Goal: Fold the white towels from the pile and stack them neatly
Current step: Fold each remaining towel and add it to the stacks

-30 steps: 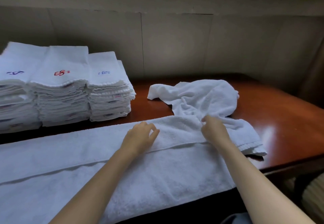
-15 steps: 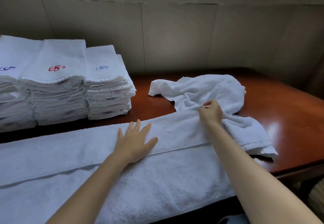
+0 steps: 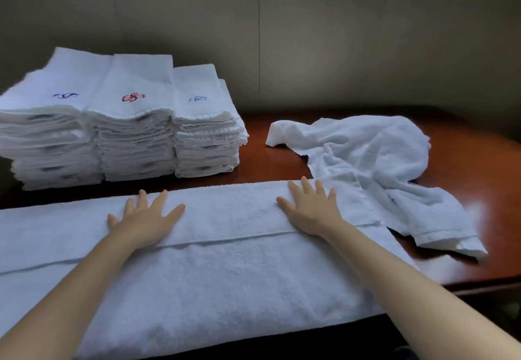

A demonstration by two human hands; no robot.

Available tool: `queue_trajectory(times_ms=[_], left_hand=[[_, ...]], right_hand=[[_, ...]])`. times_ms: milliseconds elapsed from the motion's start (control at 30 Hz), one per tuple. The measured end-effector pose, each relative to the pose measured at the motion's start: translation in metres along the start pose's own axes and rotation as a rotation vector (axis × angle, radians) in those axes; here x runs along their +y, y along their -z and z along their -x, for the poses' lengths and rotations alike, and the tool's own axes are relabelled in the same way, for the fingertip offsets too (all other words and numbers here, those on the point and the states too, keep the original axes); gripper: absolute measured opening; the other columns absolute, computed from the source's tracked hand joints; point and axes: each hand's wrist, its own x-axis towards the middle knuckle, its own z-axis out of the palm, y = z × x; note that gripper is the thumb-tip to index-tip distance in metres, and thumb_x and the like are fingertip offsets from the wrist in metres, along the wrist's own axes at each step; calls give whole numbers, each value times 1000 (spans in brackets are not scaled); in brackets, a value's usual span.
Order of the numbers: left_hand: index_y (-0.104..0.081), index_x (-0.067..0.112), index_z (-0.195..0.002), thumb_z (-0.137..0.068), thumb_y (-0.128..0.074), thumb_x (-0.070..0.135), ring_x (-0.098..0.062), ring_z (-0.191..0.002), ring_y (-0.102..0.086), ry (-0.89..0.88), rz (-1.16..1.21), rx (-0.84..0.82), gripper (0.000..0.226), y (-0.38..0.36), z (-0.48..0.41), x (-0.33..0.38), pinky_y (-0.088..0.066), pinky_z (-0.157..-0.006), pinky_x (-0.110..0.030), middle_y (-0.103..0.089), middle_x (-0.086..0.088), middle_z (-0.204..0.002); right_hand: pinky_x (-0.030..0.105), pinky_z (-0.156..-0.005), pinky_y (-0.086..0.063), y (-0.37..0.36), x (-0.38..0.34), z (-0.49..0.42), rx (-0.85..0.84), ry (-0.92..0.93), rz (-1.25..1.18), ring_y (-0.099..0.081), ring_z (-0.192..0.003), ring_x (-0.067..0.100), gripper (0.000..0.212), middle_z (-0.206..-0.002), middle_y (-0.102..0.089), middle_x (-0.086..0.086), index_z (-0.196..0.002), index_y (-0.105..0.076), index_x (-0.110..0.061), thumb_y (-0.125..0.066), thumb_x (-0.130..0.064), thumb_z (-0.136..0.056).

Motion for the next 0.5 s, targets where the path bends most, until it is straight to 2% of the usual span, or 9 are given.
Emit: queue_trajectory(times_ms=[133, 300, 500], left_hand=[[2, 48, -148, -89, -15, 71, -19, -148, 7, 30, -4, 44, 66, -2, 5, -61, 1, -116, -52, 13, 4, -160], [2, 51, -147, -88, -13, 74, -20, -148, 4, 156, -15, 70, 65, 4, 8, -121, -1, -114, -55, 10, 7, -160], [-4, 47, -149, -94, -13, 64, -22, -148, -1, 99, -38, 176, 58, 9, -19, -119, -5, -114, -56, 4, 4, -161]], right_hand=[[57, -114, 4, -2, 8, -8, 14, 8, 32, 2, -147, 28, 68, -161, 1, -2, -150, -9, -38, -13, -69, -90], [57, -113, 3, -2, 10, -20, 5, -3, 49, 2, -147, 27, 66, -160, 0, -4, -149, -10, -41, -13, -69, -90], [57, -114, 0, 1, 8, -34, 12, -13, 16, -2, -147, 26, 59, -160, -5, -2, -148, -17, -40, -12, -62, -94]])
